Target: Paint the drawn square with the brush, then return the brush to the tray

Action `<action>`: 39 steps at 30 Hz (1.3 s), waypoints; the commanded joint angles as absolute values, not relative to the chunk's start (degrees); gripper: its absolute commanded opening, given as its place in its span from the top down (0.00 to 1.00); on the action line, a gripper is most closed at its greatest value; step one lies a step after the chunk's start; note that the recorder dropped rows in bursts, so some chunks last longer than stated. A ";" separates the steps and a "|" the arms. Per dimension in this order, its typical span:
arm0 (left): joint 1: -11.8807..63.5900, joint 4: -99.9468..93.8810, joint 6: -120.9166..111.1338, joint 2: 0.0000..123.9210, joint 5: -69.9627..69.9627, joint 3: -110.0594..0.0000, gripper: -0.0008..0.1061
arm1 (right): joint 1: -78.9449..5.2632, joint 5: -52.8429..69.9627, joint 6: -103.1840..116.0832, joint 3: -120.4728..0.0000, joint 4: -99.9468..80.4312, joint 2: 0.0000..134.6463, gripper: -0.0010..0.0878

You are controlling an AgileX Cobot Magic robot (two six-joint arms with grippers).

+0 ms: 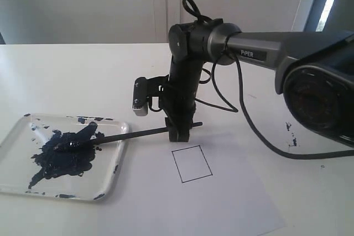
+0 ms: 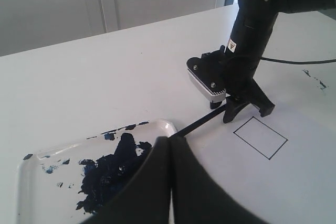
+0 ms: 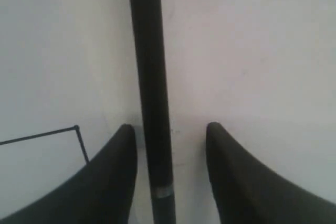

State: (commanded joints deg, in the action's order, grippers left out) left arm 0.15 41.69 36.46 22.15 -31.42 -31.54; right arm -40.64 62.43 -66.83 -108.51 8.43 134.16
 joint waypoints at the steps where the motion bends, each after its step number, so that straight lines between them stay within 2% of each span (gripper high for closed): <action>1: 0.15 41.69 36.46 22.15 -31.42 -31.54 0.99 | -40.64 62.19 -66.83 -108.51 8.43 134.16 0.53; 12: 0.15 41.69 36.46 22.15 -31.42 -31.54 0.99 | -40.64 61.80 -66.61 -108.51 8.32 134.16 0.67; 25: 0.15 41.69 36.46 22.15 -31.42 -31.54 0.99 | -40.64 66.22 -65.26 -108.51 8.10 132.76 0.99; 39: 0.15 41.69 36.46 22.15 -31.42 -31.54 0.99 | -40.64 69.96 -65.26 -108.51 10.49 127.97 0.99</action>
State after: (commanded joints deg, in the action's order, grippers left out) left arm 0.15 41.69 36.46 22.15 -31.42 -31.54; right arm -40.64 69.96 -65.26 -108.51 10.49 127.97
